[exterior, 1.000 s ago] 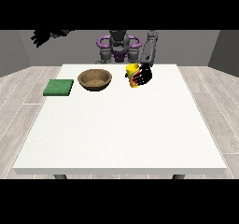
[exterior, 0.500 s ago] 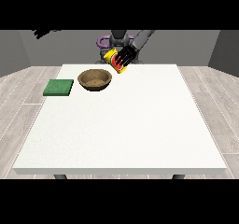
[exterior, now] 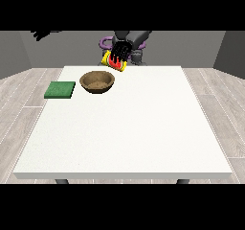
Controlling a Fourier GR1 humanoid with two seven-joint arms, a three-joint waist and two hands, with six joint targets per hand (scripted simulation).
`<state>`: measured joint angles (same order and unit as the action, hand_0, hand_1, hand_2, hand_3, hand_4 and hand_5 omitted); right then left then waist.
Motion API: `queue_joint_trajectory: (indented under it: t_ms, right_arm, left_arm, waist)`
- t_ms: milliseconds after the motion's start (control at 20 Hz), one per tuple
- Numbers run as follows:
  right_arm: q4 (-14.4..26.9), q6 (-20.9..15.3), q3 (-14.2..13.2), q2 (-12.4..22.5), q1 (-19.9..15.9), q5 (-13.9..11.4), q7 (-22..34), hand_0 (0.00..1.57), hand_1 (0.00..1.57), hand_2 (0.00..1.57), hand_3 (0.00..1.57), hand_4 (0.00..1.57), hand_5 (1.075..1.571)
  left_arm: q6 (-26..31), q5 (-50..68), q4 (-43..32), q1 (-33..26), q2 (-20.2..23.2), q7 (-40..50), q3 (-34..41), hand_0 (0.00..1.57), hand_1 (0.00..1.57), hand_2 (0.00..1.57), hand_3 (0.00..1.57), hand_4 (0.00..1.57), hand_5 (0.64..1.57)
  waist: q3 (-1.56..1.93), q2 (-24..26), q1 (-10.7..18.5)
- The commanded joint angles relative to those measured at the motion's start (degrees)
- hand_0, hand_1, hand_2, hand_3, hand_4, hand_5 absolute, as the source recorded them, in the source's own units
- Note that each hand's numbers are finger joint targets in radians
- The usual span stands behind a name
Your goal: Pick the cup and pour the ball into the bowl, then pick the bowl and place it on the pad
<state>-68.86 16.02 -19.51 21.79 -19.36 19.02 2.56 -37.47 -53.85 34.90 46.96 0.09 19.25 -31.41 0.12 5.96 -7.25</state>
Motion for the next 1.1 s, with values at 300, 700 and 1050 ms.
queue_joint_trajectory:
  t_ms: [300, 700, 1050]
  right_arm:
    - [2.00, 0.28, -1.89, 1.03, 1.95, 1.00, -0.22, 0.00, 0.00, 0.00, 0.23, 0.45, 1.570]
    - [2.18, -1.37, -1.94, 0.58, 1.36, 0.34, -1.49, 0.00, 0.00, 0.00, 0.42, 0.44, 1.570]
    - [1.77, 0.74, -1.81, -0.50, 1.66, 1.85, -4.09, 0.00, 0.00, 0.00, 0.27, 0.46, 1.570]
  left_arm:
    - [11.75, -12.37, -1.01, 5.38, -0.09, 10.64, -5.18, 0.00, 0.00, 1.57, 1.38, 0.82, 1.553]
    - [14.77, -20.51, 0.90, 5.55, 1.01, 11.36, -6.31, 0.86, 0.86, 1.57, 1.56, 0.54, 1.539]
    - [22.31, -23.91, 4.50, 4.81, -0.07, 10.58, -7.93, 0.00, 0.00, 1.15, 1.55, 0.86, 1.571]
  waist:
    - [-0.10, 1.53, 2.52]
    - [-0.11, -1.69, 4.35]
    - [-0.11, -2.57, 2.92]
